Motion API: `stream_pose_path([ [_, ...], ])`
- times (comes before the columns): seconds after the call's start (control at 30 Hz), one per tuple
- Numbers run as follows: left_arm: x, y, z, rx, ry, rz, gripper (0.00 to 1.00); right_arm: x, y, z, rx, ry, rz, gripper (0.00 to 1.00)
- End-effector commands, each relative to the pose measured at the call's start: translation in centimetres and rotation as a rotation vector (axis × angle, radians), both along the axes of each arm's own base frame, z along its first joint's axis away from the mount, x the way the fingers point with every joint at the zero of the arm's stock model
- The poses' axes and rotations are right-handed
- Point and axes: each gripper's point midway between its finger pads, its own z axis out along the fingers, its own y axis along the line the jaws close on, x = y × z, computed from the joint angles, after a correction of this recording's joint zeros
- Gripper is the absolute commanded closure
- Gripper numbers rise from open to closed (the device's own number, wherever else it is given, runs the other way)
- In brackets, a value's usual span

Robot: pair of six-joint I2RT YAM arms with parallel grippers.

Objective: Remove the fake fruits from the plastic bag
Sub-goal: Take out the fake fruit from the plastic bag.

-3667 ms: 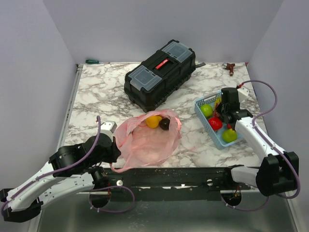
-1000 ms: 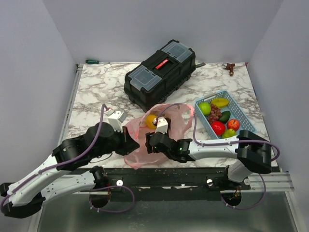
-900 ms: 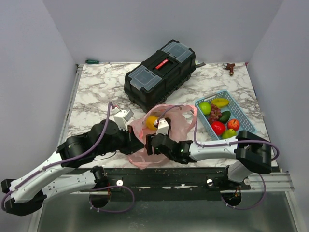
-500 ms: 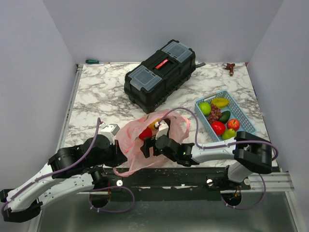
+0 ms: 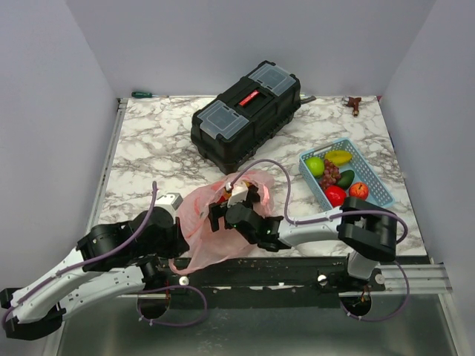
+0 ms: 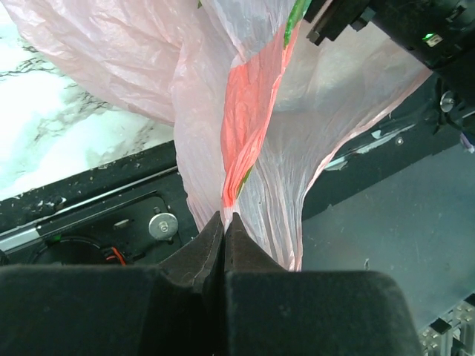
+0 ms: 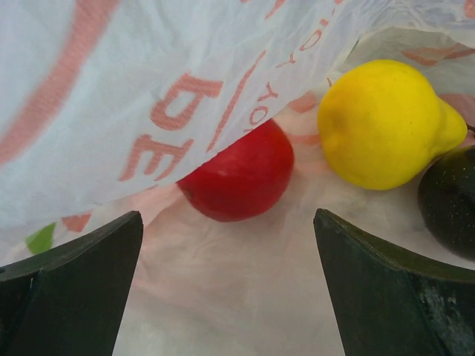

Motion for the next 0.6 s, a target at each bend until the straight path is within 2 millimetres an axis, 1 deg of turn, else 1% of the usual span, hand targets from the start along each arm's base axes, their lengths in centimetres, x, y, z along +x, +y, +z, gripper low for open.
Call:
stream_pose_path([
  [0.0,0.5,0.7,0.4,0.056,-0.034,-0.011,1.00,2.1,0.7,0.5,-0.019,-0.120,-0.061,0.00],
  [0.1,0.6,0.4,0.5,0.055,-0.043,-0.024,1.00,2.5,1.9,0.4,-0.006,-0.173,-0.030,0.00],
  [0.27,0.8,0.2,0.5,0.050,-0.059,-0.040,1.00,2.7,4.3,0.2,0.020,-0.240,0.044,0.00],
  [0.3,0.8,0.1,0.5,0.051,-0.058,-0.042,1.00,3.0,4.4,-0.2,0.012,-0.244,0.030,0.00],
  [0.47,0.6,0.0,0.5,0.047,-0.051,-0.059,1.00,3.5,5.9,-0.4,0.015,-0.292,0.049,0.00],
  [0.57,0.6,0.1,0.5,0.049,-0.058,-0.057,1.00,3.9,6.9,-1.3,-0.003,-0.296,0.060,0.00],
])
